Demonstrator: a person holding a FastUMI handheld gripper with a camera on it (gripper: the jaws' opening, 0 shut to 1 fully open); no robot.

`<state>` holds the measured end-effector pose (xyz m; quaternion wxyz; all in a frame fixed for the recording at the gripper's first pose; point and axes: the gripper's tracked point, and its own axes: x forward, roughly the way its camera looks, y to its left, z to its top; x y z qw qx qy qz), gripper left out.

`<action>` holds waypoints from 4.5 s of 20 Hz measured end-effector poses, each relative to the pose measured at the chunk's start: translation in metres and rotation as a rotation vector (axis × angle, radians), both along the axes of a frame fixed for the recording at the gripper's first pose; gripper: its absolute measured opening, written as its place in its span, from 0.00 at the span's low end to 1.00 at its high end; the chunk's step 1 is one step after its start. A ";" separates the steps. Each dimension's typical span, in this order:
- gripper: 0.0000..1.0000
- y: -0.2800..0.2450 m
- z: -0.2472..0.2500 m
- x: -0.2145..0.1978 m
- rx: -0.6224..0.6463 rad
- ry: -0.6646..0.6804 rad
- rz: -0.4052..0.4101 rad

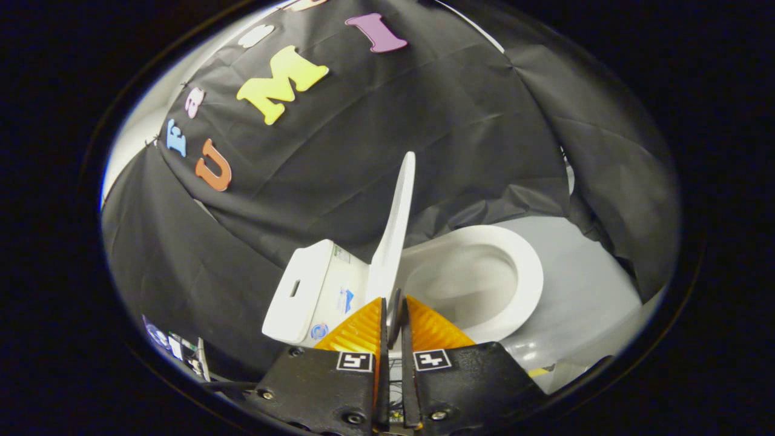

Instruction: Open the toilet lid.

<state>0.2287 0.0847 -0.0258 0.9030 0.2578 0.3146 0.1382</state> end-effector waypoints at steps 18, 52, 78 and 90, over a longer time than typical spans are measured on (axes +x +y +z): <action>0.14 0.068 0.048 -0.006 -0.186 -0.055 0.069; 0.17 0.320 0.082 -0.020 -0.560 -0.220 0.321; 0.38 0.342 0.090 -0.033 -0.666 -0.355 0.328; 0.68 0.215 0.139 -0.077 -0.601 -0.513 0.125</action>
